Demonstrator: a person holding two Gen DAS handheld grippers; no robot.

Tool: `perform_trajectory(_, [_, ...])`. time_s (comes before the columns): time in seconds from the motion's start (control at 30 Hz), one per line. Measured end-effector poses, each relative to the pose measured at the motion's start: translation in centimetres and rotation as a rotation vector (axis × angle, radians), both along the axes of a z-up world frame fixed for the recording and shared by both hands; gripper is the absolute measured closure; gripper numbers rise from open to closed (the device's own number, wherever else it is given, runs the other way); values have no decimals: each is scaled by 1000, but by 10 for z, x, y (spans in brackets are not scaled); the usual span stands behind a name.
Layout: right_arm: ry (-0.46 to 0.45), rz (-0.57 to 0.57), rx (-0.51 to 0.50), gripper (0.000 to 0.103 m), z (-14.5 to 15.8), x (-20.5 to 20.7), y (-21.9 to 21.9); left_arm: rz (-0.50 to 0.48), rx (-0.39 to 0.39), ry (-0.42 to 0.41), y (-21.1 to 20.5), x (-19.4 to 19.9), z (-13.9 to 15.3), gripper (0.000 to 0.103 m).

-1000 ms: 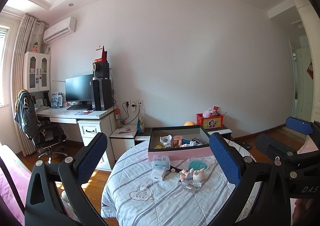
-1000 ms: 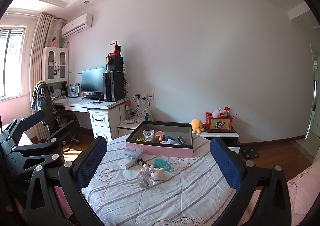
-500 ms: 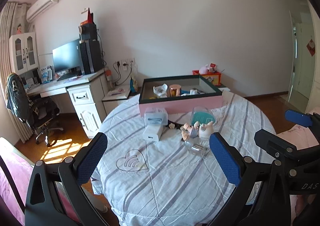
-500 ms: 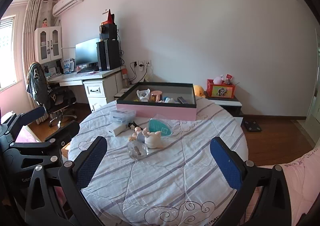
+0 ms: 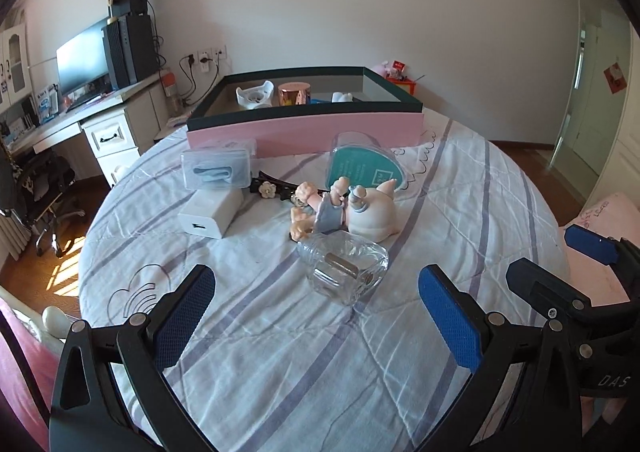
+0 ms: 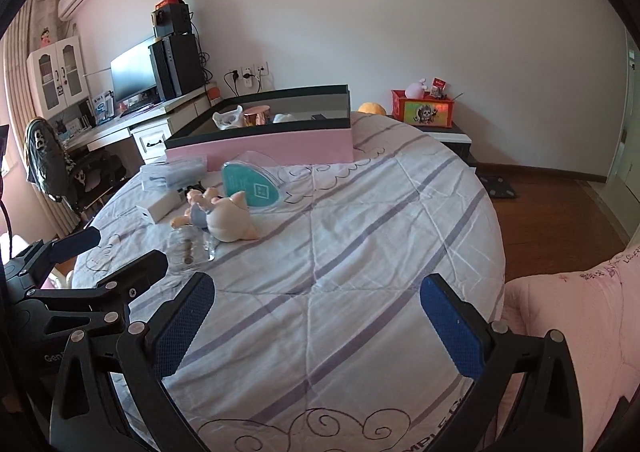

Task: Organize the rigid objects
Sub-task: 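Grasp the glass bottle with the left tool while the right tool grasps the pig figurine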

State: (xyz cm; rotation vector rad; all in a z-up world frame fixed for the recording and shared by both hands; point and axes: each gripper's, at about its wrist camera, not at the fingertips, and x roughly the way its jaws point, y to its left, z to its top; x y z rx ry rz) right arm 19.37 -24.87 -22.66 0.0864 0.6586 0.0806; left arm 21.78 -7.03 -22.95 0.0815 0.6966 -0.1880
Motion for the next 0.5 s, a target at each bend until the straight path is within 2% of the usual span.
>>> perform_trajectory(0.23, [66,1,3,0,-20,33,-8,31,26,100,-8,34,-18,2])
perform_trajectory(0.33, [89,25,7,0,-24,42,-2,2,-3,169,-3,45,-25,14])
perform_trajectory(0.37, [93,31,4,0,-25,44,0,-8,0,167,-2,45,-25,20])
perform_trajectory(0.4, [93,38,0,0,-25,45,4,-21,16,154,-3,44,-24,33])
perform_trajectory(0.43, [97,45,0,0,-25,47,7,-28,35,141,-2,42,-24,39])
perform_trajectory(0.5, [103,64,5,0,-24,49,13,-38,37,133,4,40,-23,39])
